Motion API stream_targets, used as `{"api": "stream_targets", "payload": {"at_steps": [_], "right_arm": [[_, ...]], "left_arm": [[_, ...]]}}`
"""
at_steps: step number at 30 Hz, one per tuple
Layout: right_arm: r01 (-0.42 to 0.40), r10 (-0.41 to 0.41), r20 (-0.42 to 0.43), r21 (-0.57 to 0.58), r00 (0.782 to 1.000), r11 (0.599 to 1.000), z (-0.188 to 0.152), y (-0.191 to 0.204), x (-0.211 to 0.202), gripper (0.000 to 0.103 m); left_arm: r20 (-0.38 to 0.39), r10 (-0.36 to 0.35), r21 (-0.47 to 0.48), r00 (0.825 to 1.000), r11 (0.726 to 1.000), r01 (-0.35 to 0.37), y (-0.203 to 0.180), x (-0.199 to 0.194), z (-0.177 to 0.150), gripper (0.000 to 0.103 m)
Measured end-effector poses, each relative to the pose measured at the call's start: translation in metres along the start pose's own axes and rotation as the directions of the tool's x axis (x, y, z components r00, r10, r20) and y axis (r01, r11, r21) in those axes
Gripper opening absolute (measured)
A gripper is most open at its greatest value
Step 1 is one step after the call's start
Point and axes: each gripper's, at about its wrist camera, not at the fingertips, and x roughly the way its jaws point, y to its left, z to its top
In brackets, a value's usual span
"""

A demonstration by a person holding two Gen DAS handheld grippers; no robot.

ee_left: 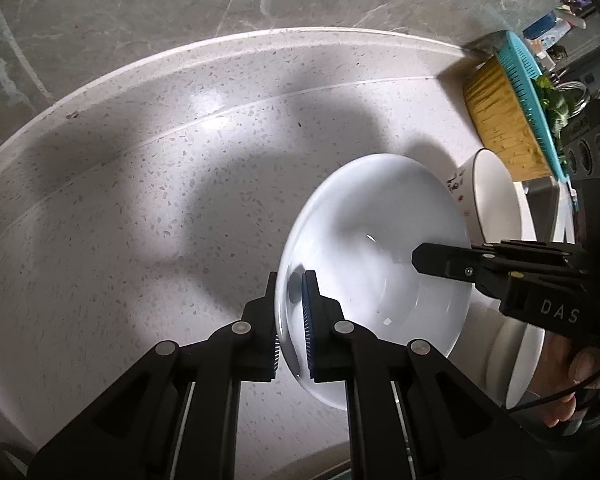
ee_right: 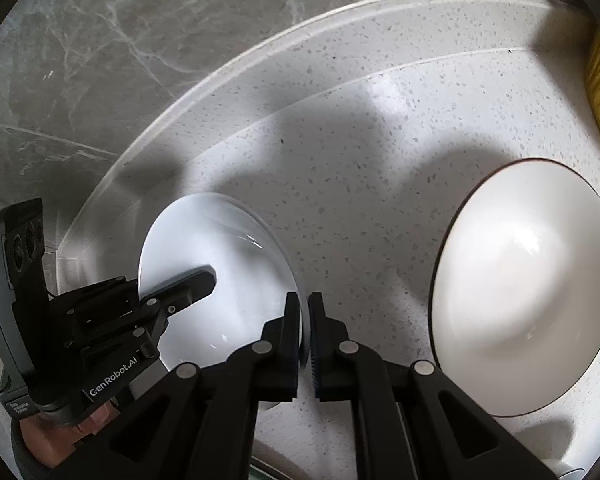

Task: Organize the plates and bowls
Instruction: 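Carry the white bowl with both tools over the white plate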

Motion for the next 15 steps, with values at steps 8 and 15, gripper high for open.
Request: {"api": "stream_targets", "payload": {"at_steps": [8, 15], "right_arm": [[-0.048, 0.048, 0.016, 0.001, 0.999, 0.999, -0.006, -0.007, -0.025, 0.008], [-0.074, 0.073, 0.056, 0.014, 0.996, 0.997, -0.023, -0.022, -0.056, 0.009]], "left_arm": [[0.019, 0.002, 0.025, 1.000, 1.000, -0.003, -0.021, -0.026, -0.006, 0.008], [0.027, -0.001, 0.079, 1.000, 0.997, -0.001, -0.061, -0.047, -0.018, 0.008]]}}
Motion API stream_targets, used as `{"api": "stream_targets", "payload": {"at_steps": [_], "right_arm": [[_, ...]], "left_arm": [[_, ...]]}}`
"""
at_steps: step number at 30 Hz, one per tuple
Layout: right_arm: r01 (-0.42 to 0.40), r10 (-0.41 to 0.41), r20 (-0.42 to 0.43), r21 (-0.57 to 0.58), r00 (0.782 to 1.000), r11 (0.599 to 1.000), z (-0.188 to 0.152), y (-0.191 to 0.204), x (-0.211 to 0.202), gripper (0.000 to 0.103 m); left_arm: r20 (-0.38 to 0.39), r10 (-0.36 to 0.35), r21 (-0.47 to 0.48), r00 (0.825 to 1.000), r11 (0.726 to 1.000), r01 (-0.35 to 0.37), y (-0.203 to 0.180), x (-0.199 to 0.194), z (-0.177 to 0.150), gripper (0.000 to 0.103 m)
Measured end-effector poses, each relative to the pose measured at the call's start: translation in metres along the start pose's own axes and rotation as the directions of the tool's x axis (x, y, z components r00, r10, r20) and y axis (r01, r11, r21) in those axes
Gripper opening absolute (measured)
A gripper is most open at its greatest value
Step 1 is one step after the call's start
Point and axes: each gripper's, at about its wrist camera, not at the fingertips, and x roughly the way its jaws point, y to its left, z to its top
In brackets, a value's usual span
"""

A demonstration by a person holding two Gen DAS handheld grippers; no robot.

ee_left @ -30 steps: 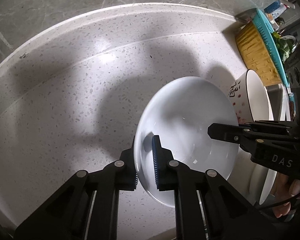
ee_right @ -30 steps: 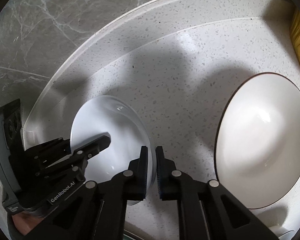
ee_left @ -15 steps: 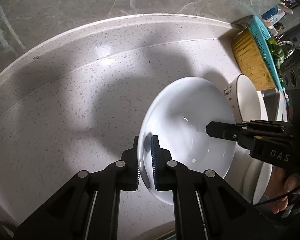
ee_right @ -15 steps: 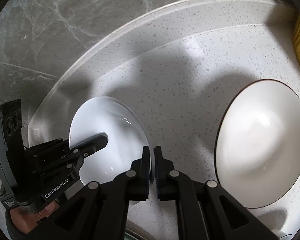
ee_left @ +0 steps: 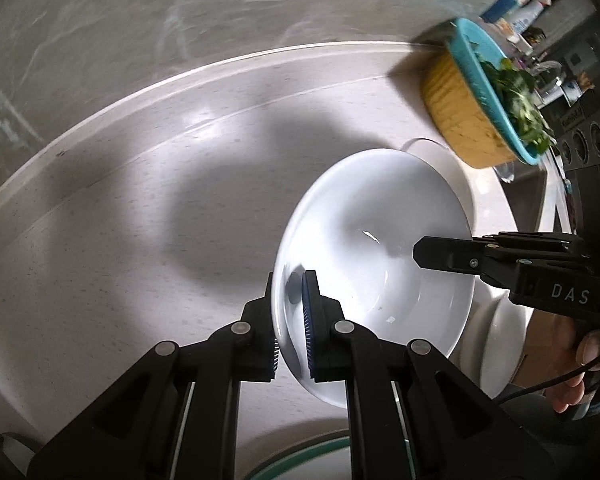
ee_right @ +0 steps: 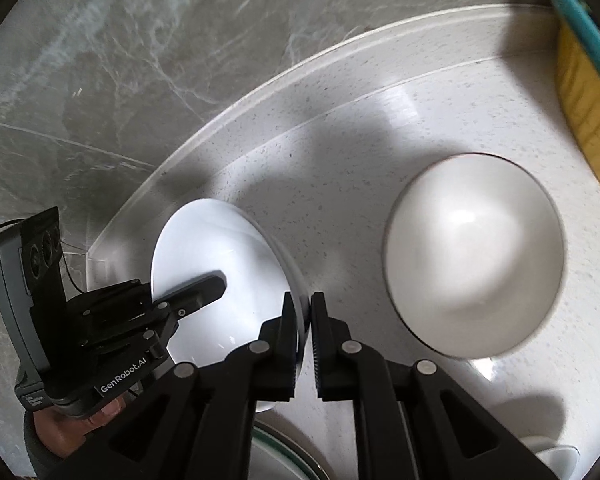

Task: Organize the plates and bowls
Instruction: 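Carry the white bowl with both tools over the white plate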

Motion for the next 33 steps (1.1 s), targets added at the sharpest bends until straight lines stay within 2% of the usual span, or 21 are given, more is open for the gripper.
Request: {"api": "stream_targets", "payload": {"at_steps": [6, 19, 26, 33], "right_arm": [[-0.016, 0.015, 0.033, 0.024, 0.999, 1.000, -0.028, -0.024, -0.038, 0.010], [-0.053, 0.047, 0.066, 0.099, 0.997, 0.994, -0.106, -0.099, -0.108, 0.013], [-0.051, 0.043, 0.062, 0.143, 0.997, 0.988, -0.145, -0.150, -0.131, 0.013], [-0.049, 0.044, 0.028, 0.207, 0.999, 0.977, -0.169, -0.197, -0.129, 0.013]], "left_arm": [[-0.003, -0.015, 0.049, 1.000, 0.999, 0.015, -0.052, -0.015, -0.012, 0.008], [-0.054, -0.061, 0.141, 0.997, 0.988, 0.068, -0.174, -0.019, -0.069, 0.008], [-0.109, -0.072, 0.169, 0.991, 0.982, 0.089, -0.231, 0.006, -0.097, 0.008], [-0.170, -0.064, 0.190, 0.983, 0.977, 0.096, -0.269, 0.031, -0.132, 0.008]]}}
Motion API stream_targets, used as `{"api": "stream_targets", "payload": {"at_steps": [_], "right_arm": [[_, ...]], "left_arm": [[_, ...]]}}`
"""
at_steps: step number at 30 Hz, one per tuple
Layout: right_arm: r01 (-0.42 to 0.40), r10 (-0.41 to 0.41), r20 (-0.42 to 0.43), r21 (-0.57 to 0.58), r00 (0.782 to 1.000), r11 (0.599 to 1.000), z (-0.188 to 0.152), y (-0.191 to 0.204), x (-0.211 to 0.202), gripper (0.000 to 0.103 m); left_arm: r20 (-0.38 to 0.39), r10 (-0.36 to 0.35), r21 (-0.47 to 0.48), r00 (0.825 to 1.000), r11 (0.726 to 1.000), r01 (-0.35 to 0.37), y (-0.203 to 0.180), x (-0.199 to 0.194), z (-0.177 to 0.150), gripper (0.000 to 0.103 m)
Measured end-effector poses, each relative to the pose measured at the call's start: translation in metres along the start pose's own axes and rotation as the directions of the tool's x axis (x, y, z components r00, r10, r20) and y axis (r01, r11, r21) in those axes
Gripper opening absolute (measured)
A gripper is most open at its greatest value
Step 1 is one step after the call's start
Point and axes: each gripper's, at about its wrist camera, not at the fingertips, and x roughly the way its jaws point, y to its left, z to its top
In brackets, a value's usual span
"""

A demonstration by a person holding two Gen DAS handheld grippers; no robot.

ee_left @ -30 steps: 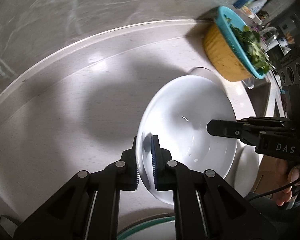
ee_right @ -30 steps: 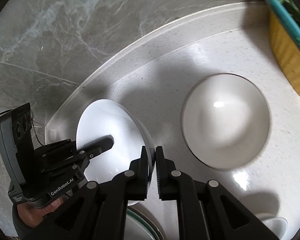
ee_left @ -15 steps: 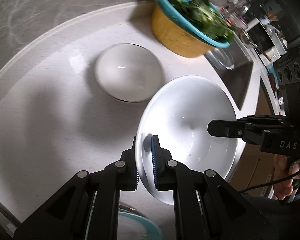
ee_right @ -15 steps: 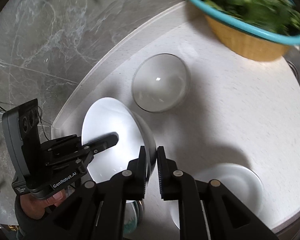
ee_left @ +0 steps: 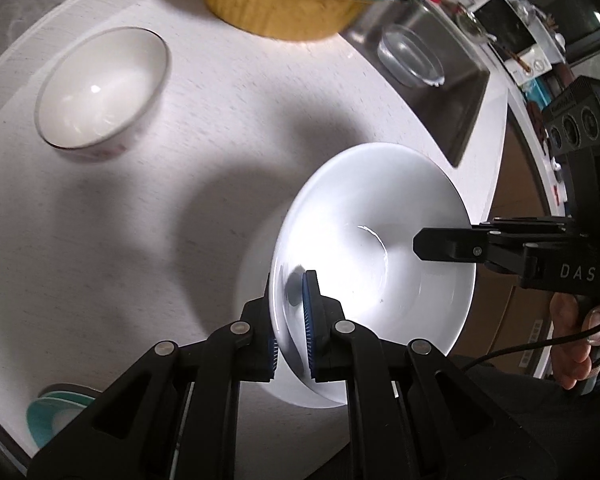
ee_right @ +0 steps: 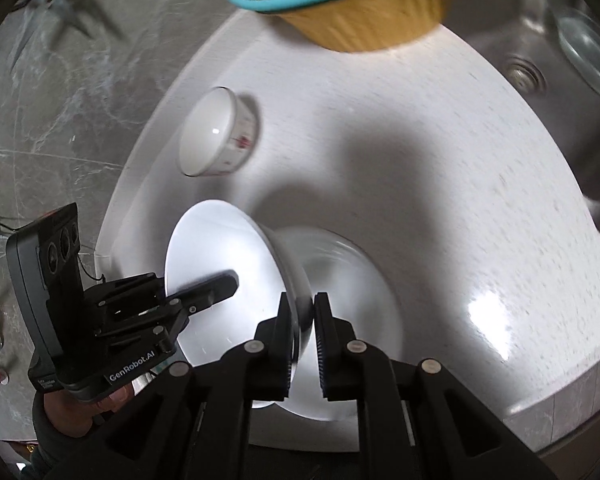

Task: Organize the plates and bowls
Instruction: 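Carry the white bowl with both tools over the white plate, then lower the white bowl onto the white plate and open both tools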

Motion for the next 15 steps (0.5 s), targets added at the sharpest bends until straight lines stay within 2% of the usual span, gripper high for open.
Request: {"api": "stream_targets", "payload": {"at_steps": [7, 15], "right_arm": [[0.006, -0.006, -0.042, -0.005, 0.999, 1.000, -0.012, -0.018, 0.010, 0.012], [0.043, -0.047, -0.089, -0.047, 0.995, 0.998, -0.020, -0.014, 0.035, 0.012]], "left_arm": [[-0.036, 0.016, -0.015, 0.999, 1.000, -0.017, 0.001, 0.020, -0.021, 0.009], [-0.049, 0.066, -0.018, 0.997, 0.998, -0.067, 0.003, 0.035, -0.040, 0.009]]}}
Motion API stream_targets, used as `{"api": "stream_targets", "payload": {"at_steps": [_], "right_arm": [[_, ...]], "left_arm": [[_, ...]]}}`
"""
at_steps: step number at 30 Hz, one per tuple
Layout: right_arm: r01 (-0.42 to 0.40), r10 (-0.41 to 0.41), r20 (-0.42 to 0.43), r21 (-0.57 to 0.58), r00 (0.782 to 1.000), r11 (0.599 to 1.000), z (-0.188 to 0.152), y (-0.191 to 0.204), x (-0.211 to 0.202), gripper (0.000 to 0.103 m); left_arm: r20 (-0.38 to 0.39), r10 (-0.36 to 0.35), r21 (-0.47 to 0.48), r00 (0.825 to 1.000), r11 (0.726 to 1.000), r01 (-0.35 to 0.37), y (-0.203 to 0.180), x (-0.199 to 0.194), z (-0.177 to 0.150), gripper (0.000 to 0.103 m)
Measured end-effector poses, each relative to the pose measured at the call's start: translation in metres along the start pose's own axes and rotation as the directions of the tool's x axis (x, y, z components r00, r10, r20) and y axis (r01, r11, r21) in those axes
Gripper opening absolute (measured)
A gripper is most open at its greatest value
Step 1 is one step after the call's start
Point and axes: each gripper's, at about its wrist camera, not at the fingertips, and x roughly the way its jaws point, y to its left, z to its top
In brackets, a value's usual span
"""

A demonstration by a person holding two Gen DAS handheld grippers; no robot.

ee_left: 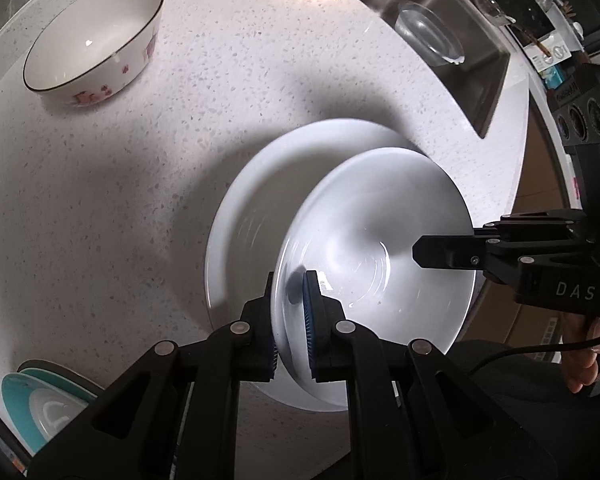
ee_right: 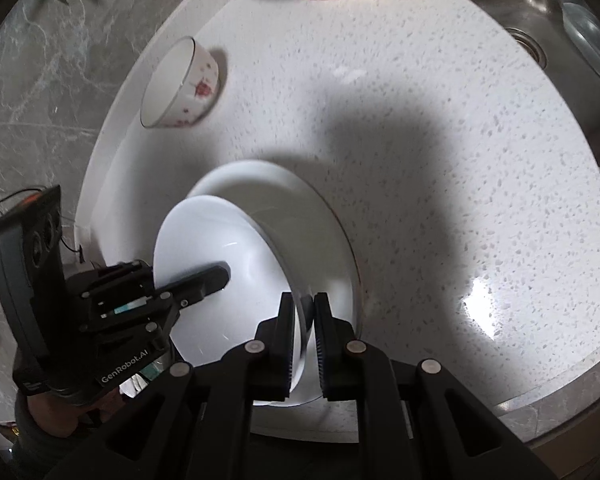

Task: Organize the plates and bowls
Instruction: 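Lower the white bowl onto the white plate and open both tools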

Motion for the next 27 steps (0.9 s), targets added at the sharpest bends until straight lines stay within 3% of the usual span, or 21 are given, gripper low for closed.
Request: {"api": "stream_targets", "payload": {"at_steps": [8, 17, 22, 24, 25, 27], "right_arm": [[0.065, -0.064, 0.016, -0.054, 0.998, 0.996, 0.001, 0.011, 0.008, 0.012], [0.148, -0.143, 0.054, -0.116, 0.988, 0.982, 0.000, 0.027, 0.013, 0.017], [0.159, -0.154, 0.055, -0.107, 0.987, 0.981, 0.004, 0.034, 0.015, 0.023], [0.157, -0.153, 0.052, -0.105, 0.987, 0.982, 0.005, 0.036, 0.016, 0.025], [0.155, -0.150, 0.052, -0.107, 0.987, 0.982, 0.007, 0.036, 0.015, 0.025], [0.157, -0.152, 0.053, -0.106, 0.987, 0.982, 0.007, 0.040, 0.016, 0.028]], "left_arm": [[0.020, 0.026, -0.003, 0.999, 1.000, -0.026, 0.004, 0.006, 0.002, 0.009], [0.060, 0.082, 0.067, 0.995, 0.994, -0.086, -0.011, 0.011, 0.012, 0.019], [0.084, 0.078, 0.108, 0.993, 0.990, -0.086, -0.029, 0.018, 0.015, 0.037], [0.087, 0.055, 0.112, 0.995, 0.992, -0.065, -0.032, 0.018, 0.015, 0.056], [0.087, 0.052, 0.112, 0.995, 0.992, -0.061, -0.033, 0.018, 0.014, 0.060], [0.089, 0.046, 0.115, 0.995, 0.992, -0.057, -0.034, 0.018, 0.013, 0.061]]}}
